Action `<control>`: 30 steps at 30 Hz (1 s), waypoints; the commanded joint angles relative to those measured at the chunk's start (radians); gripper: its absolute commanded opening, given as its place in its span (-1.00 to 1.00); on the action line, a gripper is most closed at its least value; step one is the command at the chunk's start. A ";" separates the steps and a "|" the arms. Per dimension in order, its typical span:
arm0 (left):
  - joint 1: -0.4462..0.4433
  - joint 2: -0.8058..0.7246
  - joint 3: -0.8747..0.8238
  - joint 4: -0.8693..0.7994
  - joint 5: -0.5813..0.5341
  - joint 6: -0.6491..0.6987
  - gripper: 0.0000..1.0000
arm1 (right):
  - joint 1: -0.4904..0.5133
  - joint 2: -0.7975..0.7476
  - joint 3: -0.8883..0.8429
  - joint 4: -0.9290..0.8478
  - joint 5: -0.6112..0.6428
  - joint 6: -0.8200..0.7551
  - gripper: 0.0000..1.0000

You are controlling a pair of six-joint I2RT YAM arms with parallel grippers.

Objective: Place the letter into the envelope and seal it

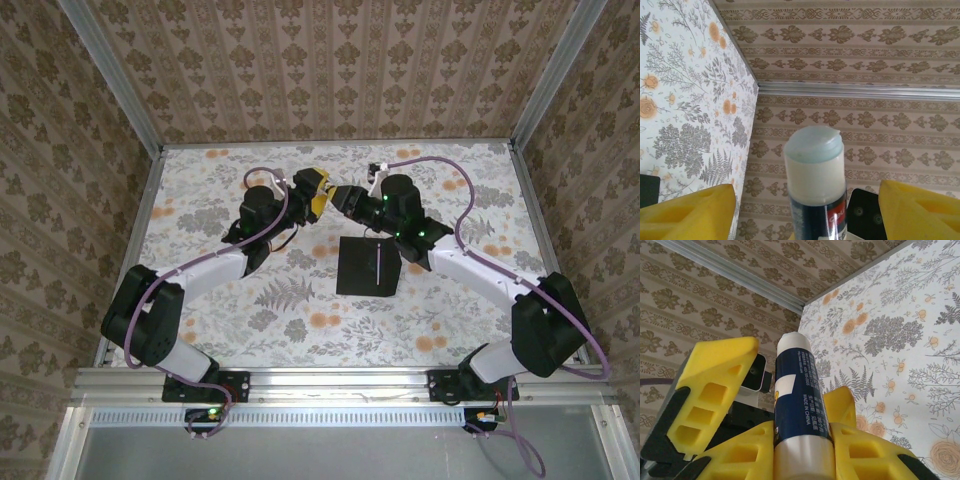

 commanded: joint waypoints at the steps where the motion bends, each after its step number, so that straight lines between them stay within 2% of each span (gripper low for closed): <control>1: -0.003 -0.013 -0.012 0.062 -0.015 -0.028 0.46 | 0.011 0.019 0.023 0.053 0.039 0.008 -0.65; 5: -0.008 -0.003 -0.019 0.090 -0.017 -0.047 0.36 | 0.016 0.029 0.031 0.056 0.037 0.008 -0.65; 12: -0.016 0.011 -0.029 0.114 -0.026 -0.065 0.04 | 0.022 0.043 0.039 0.063 0.034 0.010 -0.65; 30: -0.035 0.047 -0.031 0.154 -0.029 -0.086 -0.52 | 0.022 0.033 0.032 0.062 0.037 0.002 -0.65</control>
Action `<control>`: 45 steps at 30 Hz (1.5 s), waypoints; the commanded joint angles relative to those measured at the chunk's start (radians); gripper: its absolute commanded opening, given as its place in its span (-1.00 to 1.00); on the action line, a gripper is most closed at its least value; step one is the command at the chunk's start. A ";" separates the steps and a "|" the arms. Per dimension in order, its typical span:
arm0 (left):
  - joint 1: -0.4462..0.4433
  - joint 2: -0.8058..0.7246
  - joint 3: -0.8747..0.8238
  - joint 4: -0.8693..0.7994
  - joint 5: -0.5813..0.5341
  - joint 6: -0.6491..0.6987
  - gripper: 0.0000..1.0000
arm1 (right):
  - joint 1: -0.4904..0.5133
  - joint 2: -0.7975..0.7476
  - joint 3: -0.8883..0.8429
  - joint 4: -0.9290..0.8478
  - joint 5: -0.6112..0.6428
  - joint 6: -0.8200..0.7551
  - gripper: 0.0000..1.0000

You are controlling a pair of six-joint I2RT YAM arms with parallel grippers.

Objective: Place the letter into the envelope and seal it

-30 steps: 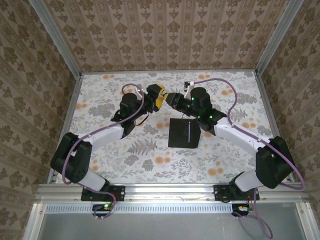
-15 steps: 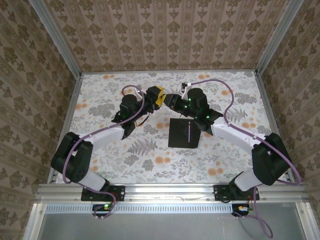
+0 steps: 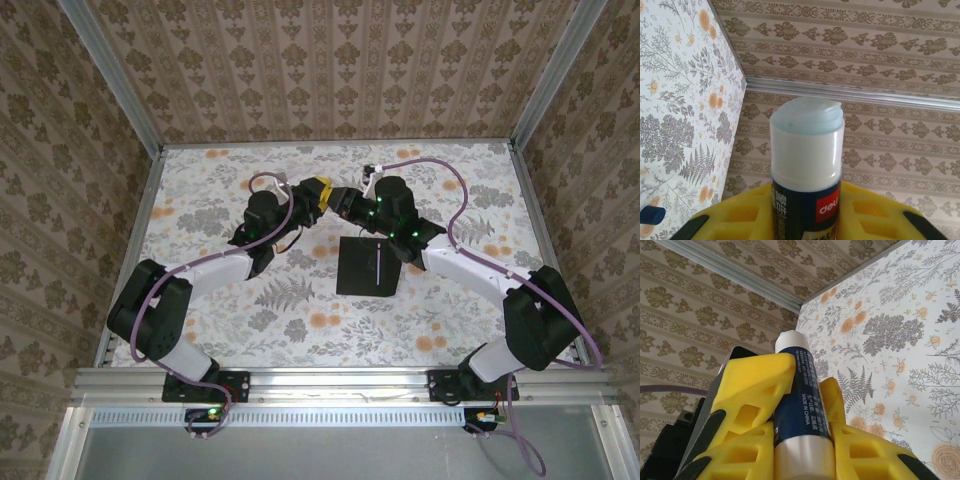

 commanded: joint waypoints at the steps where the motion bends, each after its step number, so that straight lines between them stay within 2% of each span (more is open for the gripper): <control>1: -0.007 0.006 -0.007 0.045 -0.001 0.013 -0.55 | 0.006 -0.008 0.029 0.031 0.020 0.001 -0.65; 11: -0.006 0.008 -0.014 0.050 -0.002 0.014 -0.80 | 0.006 -0.017 0.027 0.025 0.020 -0.007 -0.64; 14: -0.005 0.007 -0.015 0.051 -0.003 0.015 -0.84 | 0.006 -0.023 0.026 0.023 0.018 -0.016 -0.56; 19: -0.002 0.008 -0.012 0.050 0.000 0.016 -0.90 | 0.006 -0.041 0.013 0.023 0.029 -0.026 -0.53; 23: 0.001 0.010 -0.010 0.051 0.000 0.016 -0.93 | 0.006 -0.044 0.012 0.025 0.023 -0.035 -0.50; 39: 0.012 0.012 -0.006 0.041 0.011 0.026 -0.99 | -0.004 -0.095 -0.033 0.024 0.048 -0.093 -0.14; 45: 0.019 0.016 -0.003 0.031 0.020 0.034 -0.99 | -0.047 -0.202 -0.063 -0.021 0.047 -0.111 -0.07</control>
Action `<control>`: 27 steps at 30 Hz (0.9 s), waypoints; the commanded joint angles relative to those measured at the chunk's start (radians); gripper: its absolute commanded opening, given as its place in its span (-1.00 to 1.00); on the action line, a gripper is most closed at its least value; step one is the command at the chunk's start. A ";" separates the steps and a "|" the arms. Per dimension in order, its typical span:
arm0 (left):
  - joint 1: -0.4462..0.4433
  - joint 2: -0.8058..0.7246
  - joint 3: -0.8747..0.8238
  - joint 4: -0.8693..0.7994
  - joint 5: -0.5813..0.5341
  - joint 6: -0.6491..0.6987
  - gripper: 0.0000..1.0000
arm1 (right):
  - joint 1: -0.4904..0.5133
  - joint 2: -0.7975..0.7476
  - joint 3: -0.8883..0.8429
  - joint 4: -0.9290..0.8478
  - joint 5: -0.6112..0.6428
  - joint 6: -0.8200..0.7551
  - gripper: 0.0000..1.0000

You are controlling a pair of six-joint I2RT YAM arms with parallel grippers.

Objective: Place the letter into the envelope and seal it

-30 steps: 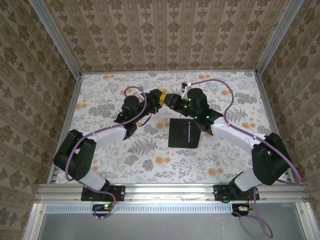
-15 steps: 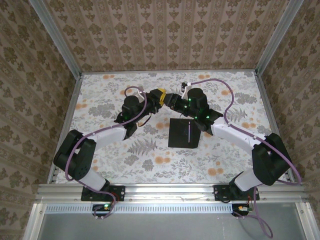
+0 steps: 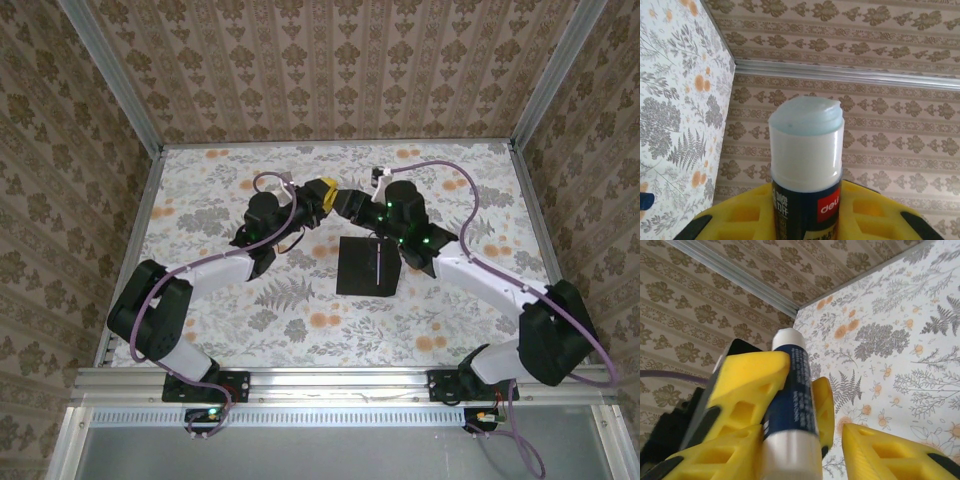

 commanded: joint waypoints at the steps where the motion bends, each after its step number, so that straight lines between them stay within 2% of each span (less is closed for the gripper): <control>1: 0.023 0.019 0.001 -0.008 -0.032 0.030 -1.00 | -0.031 -0.098 -0.003 0.005 0.022 -0.032 -0.06; 8: 0.025 0.035 0.014 -0.002 -0.023 0.037 -1.00 | -0.063 -0.132 -0.014 -0.020 0.010 -0.033 -0.04; 14: 0.054 0.043 0.024 -0.006 0.032 0.087 -1.00 | -0.105 -0.151 -0.013 -0.080 -0.005 -0.040 -0.03; 22: 0.123 0.075 0.068 -0.051 0.214 0.223 -1.00 | -0.201 -0.174 0.053 -0.284 -0.054 -0.094 -0.01; 27: 0.147 0.106 0.157 -0.144 0.350 0.332 -1.00 | -0.245 -0.197 0.055 -0.358 -0.076 -0.120 0.00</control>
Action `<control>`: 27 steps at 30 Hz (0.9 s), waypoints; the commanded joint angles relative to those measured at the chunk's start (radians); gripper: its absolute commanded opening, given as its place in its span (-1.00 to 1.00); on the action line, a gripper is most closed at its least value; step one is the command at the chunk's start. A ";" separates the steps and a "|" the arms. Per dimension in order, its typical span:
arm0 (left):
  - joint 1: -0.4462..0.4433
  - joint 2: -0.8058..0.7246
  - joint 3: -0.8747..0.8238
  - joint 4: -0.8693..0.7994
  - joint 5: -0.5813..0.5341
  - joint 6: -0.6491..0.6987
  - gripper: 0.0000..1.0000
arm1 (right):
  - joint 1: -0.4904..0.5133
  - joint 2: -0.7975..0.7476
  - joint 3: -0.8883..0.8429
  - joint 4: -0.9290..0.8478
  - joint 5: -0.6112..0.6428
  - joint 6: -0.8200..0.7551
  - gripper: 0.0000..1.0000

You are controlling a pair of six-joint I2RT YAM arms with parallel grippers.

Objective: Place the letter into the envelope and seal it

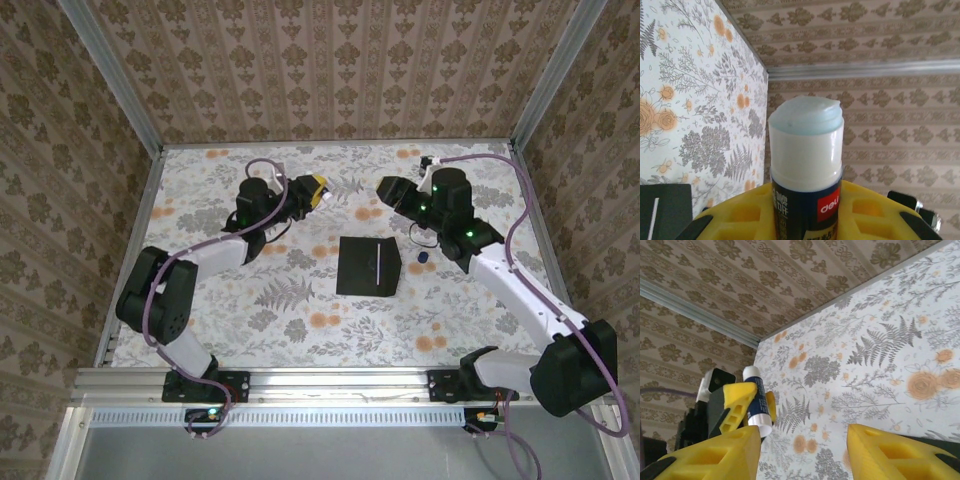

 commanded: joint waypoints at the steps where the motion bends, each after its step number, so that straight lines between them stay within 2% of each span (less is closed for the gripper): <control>1: 0.012 0.007 0.079 -0.067 0.148 0.137 -1.00 | -0.025 -0.040 0.024 -0.078 -0.035 -0.040 -0.01; 7: 0.026 -0.044 0.155 -0.350 0.192 0.371 -1.00 | -0.076 -0.020 0.030 -0.129 -0.099 -0.065 0.00; 17: 0.023 -0.101 0.363 -1.057 0.123 0.871 -1.00 | -0.143 0.038 0.100 -0.298 -0.172 -0.187 0.00; 21: 0.022 -0.095 0.395 -1.224 0.121 1.019 -1.00 | -0.173 0.067 0.106 -0.381 -0.181 -0.231 -0.01; 27: -0.010 -0.052 0.404 -1.357 0.121 1.164 -1.00 | -0.205 0.108 0.070 -0.446 -0.189 -0.266 -0.18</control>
